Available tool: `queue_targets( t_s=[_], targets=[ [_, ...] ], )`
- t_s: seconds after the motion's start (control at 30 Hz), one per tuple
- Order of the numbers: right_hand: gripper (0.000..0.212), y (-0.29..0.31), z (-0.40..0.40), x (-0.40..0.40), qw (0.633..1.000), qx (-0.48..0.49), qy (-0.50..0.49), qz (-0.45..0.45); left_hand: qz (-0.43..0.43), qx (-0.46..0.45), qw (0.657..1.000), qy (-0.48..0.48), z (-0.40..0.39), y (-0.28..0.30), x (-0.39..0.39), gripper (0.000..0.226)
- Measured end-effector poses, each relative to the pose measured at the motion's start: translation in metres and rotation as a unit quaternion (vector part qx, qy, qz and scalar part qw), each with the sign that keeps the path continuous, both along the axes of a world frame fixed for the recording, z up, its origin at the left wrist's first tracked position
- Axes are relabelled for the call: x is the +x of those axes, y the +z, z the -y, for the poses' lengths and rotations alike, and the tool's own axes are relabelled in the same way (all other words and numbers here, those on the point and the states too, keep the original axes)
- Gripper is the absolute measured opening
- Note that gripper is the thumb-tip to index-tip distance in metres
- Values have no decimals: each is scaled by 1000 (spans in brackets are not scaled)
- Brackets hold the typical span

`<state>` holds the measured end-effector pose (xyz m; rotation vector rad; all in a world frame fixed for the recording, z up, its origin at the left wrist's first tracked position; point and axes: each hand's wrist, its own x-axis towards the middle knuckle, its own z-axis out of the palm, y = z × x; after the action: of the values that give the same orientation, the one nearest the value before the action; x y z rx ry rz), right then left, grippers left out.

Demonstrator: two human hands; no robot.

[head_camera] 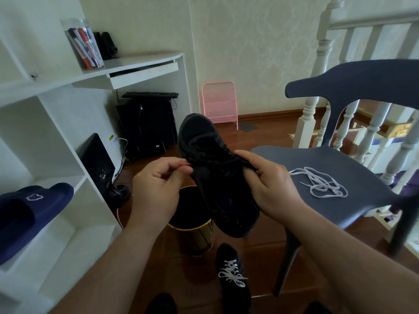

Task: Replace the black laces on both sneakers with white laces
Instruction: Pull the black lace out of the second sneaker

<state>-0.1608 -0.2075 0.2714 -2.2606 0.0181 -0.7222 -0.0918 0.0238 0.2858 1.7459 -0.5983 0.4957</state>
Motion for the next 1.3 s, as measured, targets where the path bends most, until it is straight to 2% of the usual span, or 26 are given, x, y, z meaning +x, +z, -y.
queue_targets(
  t_s=[0.1,0.23,0.3,0.43,0.5,0.53,0.6,0.67,0.77,0.83,1.0,1.1,1.2,1.3],
  targets=[
    [40,-3,3,0,1000,-7,-1,-13,-60,-52,996,40,-4,-3,12,7],
    [39,-3,12,-1,1000,-5,-22,-13,-131,-242,957,96,-15,3,32,17],
    [38,-2,17,-2,999,-13,-31,-15,-158,-251,949,107,-24,0,42,17],
    [38,-5,16,-5,999,-19,-29,-19,-209,-153,963,70,-13,-13,44,13],
    [39,-6,14,-6,999,-33,-28,-19,-197,-94,974,63,-1,-15,35,11],
    [40,-7,14,-6,999,-41,-28,-20,-164,-48,983,59,4,-15,31,10],
    [40,-8,12,-6,998,-51,-29,-24,-58,64,995,44,10,-16,20,25],
    [40,-8,10,-5,998,-56,-30,-26,30,138,989,36,18,-14,7,31],
    [40,-8,9,-4,998,-55,-33,-23,77,246,965,41,31,-13,-7,32],
    [40,-9,10,-3,997,-59,-40,-25,77,280,956,50,33,-14,-7,31],
    [37,-9,12,-2,996,-63,-52,-44,43,212,976,18,32,-15,-5,16],
    [37,-8,11,-2,995,-68,-47,-46,-22,161,987,-15,33,-15,-6,22],
    [38,-8,11,-2,996,-53,-51,-48,-101,34,993,-43,31,-11,-4,32],
    [38,-7,19,-1,996,-27,-69,-52,-153,-121,981,-4,25,-1,0,33]
  ],
)
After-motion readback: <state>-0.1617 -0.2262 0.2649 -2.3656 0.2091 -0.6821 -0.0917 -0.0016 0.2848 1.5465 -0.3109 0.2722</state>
